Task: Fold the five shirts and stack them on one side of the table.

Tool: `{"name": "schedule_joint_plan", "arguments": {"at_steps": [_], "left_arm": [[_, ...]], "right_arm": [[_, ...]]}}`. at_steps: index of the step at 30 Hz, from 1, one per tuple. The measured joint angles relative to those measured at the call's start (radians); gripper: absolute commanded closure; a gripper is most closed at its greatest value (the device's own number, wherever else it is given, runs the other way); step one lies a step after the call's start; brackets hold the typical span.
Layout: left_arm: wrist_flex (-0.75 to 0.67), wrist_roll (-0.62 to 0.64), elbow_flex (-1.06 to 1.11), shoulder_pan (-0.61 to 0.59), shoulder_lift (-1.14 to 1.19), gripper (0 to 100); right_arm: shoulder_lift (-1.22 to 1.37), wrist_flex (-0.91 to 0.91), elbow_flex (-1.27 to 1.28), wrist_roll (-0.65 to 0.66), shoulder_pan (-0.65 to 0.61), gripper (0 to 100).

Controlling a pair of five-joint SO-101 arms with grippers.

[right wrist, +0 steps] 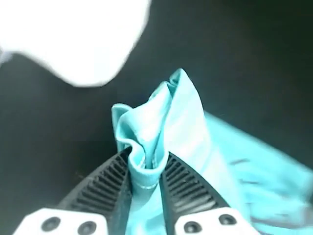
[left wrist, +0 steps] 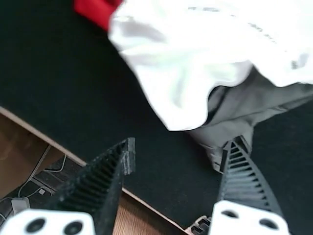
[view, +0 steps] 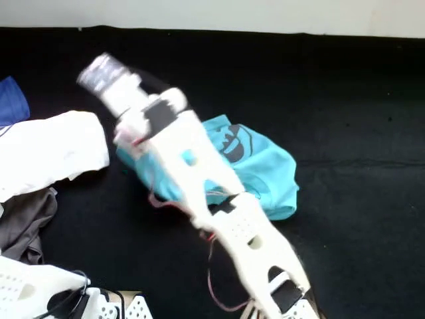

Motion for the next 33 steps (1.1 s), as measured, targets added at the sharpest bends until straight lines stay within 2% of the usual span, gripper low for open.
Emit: {"name": "schedule_joint_plan", "arguments": {"at_steps": [4, 7, 11, 14, 20, 24, 27, 30, 33], "left_arm": [[-0.002, 0.0, 0.094, 0.104, 0.0, 71], [-0.003, 0.008, 0.175, 0.187, 0.0, 71], [-0.005, 0.072, 0.25, 0.305, 0.0, 71], [-0.006, 0.114, 0.288, 0.4, 0.0, 71], [-0.005, 0.186, 0.362, 0.617, 0.0, 71], [-0.005, 0.233, 0.402, 0.776, 0.0, 71], [-0.005, 0.269, 0.408, 0.908, 0.0, 71], [-0.005, 0.302, 0.407, 1.056, 0.0, 71], [-0.006, 0.367, 0.361, 1.221, 0.0, 71]], "right_arm": [[-0.106, 0.006, -0.008, 0.0, 0.153, 99.3], [-0.296, 0.006, 0.114, 0.0, 0.252, 99.3], [-0.646, 0.006, 0.427, 0.008, 0.347, 99.3], [-0.939, 0.006, 0.71, 0.074, 0.433, 99.3], [-1.479, 0.006, 1.286, 0.319, 0.767, 99.3], [-1.726, -0.103, 1.602, 0.489, 1.063, 99.3], [-1.838, -0.249, 1.829, 0.535, 1.252, 99.3], [-1.903, -0.379, 2.041, 0.543, 1.387, 99.3], [-1.936, -0.453, 2.209, 0.546, 1.471, 99.3]]}}
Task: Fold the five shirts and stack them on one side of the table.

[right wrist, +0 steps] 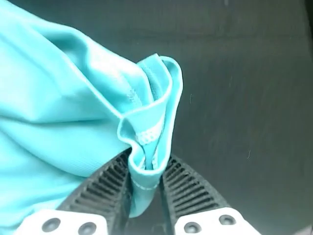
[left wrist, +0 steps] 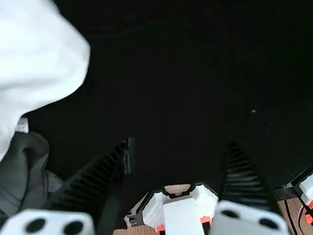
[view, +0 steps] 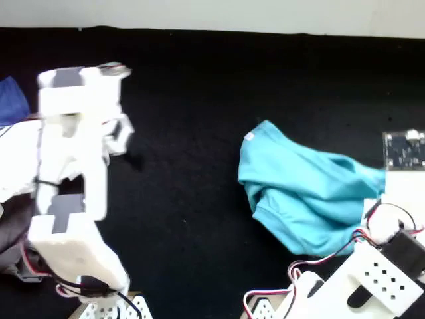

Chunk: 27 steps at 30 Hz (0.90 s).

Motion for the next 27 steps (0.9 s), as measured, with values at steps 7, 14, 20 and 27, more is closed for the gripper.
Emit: {"name": "schedule_joint_plan", "arguments": {"at_steps": [7, 14, 20, 27], "left_arm": [[-0.216, 0.308, -0.071, 0.358, 0.0, 71], [-0.588, 0.414, -0.005, 0.572, 0.008, 71], [-0.755, 0.414, -0.014, 0.68, 0.184, 71], [-0.749, 0.396, -0.256, 0.753, 0.483, 74]], "right_arm": [[-0.077, -0.044, 0.101, 0.006, 0.213, 99.3], [-0.097, -0.044, 0.163, 0.009, 0.264, 99.3], [-0.097, 0.003, 0.221, 0.009, 0.199, 99.3], [-0.101, 0.061, 0.227, 0.009, 0.126, 99.3]]}}
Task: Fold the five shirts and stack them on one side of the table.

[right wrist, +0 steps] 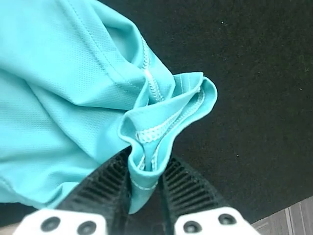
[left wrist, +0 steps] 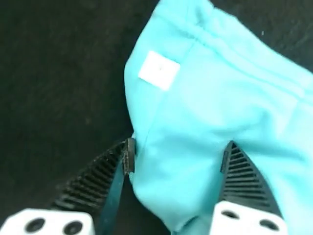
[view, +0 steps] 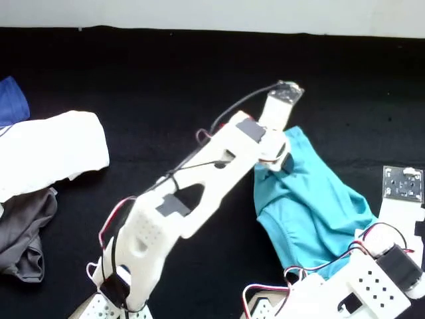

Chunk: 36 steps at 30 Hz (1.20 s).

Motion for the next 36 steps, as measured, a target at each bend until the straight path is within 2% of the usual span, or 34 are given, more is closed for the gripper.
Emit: {"name": "schedule_joint_plan", "arguments": {"at_steps": [2, 4, 6, 8, 11, 15, 18, 21, 27, 36], "left_arm": [[0.029, -0.064, -0.08, 0.0, 0.057, 84], [0.077, -0.13, -0.15, 0.006, 0.109, 100], [0.153, -0.16, -0.221, 0.015, 0.129, 97], [0.239, -0.17, -0.293, 0.015, 0.132, 100], [0.377, -0.176, -0.416, -0.006, 0.135, 99], [0.586, -0.176, -0.652, -0.074, 0.135, 99], [0.744, -0.178, -0.872, -0.144, 0.135, 99], [0.781, -0.178, -1.033, -0.23, 0.103, 99], [0.79, -0.184, -1.022, -0.33, -0.176, 99], [0.792, -0.184, -0.756, -0.387, -0.669, 99]], "right_arm": [[0.0, 0.0, 0.0, 0.0, -0.003, 99.3], [0.0, 0.0, 0.002, 0.0, -0.003, 99.3], [0.0, 0.0, 0.009, 0.0, -0.011, 99.3], [0.0, 0.0, 0.017, 0.0, -0.035, 99.3], [0.0, 0.0, 0.017, -0.009, -0.094, 99.3], [0.002, 0.0, -0.017, -0.138, -0.193, 99.3], [0.002, 0.0, -0.138, -0.238, -0.261, 99.3], [0.002, 0.0, -0.305, -0.282, -0.322, 99.3], [0.133, -0.008, -0.664, -0.296, -0.353, 99.3], [0.382, -0.038, -1.185, -0.298, -0.393, 99.3]]}}
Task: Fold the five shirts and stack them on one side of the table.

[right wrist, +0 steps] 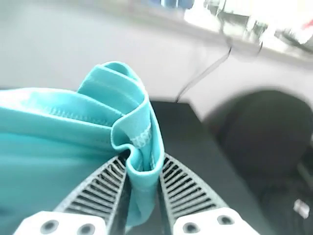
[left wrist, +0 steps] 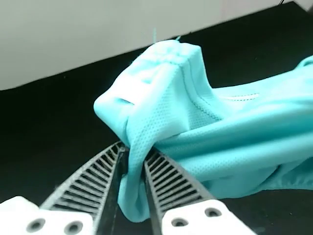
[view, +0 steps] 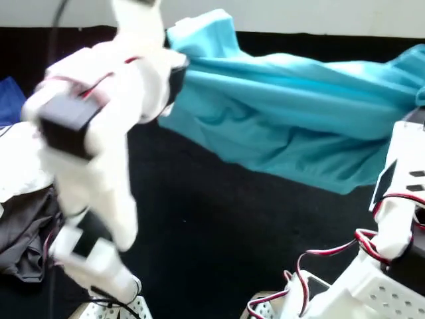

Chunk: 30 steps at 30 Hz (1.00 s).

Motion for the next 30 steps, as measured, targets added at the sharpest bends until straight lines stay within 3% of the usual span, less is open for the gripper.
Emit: {"name": "schedule_joint_plan", "arguments": {"at_steps": [6, 12, 18, 21, 24, 30], "left_arm": [[0.0, 0.0, 0.267, -0.006, -0.262, 99], [-0.02, -0.002, 0.727, -0.014, -0.299, 99], [-0.301, -0.002, 1.195, -0.046, -0.298, 98], [-0.489, -0.002, 1.344, -0.069, -0.298, 87], [-0.631, -0.002, 1.432, -0.083, -0.298, 76], [-0.687, -0.002, 1.419, -0.167, -0.298, 77]], "right_arm": [[0.026, 0.081, -0.124, -0.002, -0.118, 99.3], [0.127, 0.129, 0.16, -0.002, -0.281, 99.3], [0.261, -0.135, 0.471, -0.002, -0.361, 97.8], [0.344, -0.264, 0.509, -0.002, -0.377, 85.8], [0.402, -0.281, 0.511, -0.011, -0.382, 75.3], [0.405, -0.123, 0.405, -0.137, -0.387, 74.4]]}}
